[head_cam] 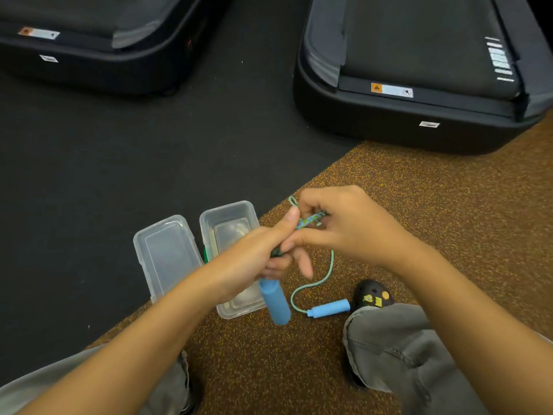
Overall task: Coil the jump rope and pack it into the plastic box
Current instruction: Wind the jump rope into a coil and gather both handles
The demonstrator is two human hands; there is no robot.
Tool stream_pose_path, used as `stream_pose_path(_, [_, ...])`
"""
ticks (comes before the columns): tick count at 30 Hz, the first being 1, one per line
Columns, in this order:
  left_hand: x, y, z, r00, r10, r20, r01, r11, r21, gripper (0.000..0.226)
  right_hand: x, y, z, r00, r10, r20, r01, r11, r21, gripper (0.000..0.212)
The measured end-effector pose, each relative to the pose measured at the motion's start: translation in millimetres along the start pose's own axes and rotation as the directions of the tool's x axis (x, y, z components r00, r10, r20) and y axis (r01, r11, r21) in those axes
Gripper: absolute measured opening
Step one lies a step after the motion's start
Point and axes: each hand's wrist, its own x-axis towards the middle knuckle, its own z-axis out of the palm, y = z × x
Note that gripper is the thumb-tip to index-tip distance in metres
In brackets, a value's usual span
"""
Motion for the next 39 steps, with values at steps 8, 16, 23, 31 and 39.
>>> stream_pose_path(8, [-6,17,-12,0.976,0.140,0.167,0.005,0.753,-0.658,0.058,5,13,5,0.992,0.044,-0.116,-0.043,0.999,0.015,0.046])
stream_pose_path(16, [-6,15,-32,0.974,0.165,-0.154,-0.224,0.615,-0.756,0.024,-5,2,40,0.969,0.129,0.211,-0.087,0.976,-0.199,0.021])
stream_pose_path(23, [4,2,-24,0.973,0.104,-0.205,-0.209,0.768,-0.606,0.039,-13,-7,46,0.967,0.049,0.251,0.024,0.960,-0.280,0.014])
stream_pose_path(31, [11,-12,-14,0.918,0.120,-0.379,-0.155,0.986,-0.063,0.030,-15,-15,35,0.971,-0.102,0.218,0.162,0.946,-0.279,0.033])
stream_pose_path(39, [-2,4,-4,0.996,0.026,-0.087,-0.005,0.970,0.241,0.066,-8,-8,11,0.985,-0.010,0.175,0.020,0.998,-0.055,0.028])
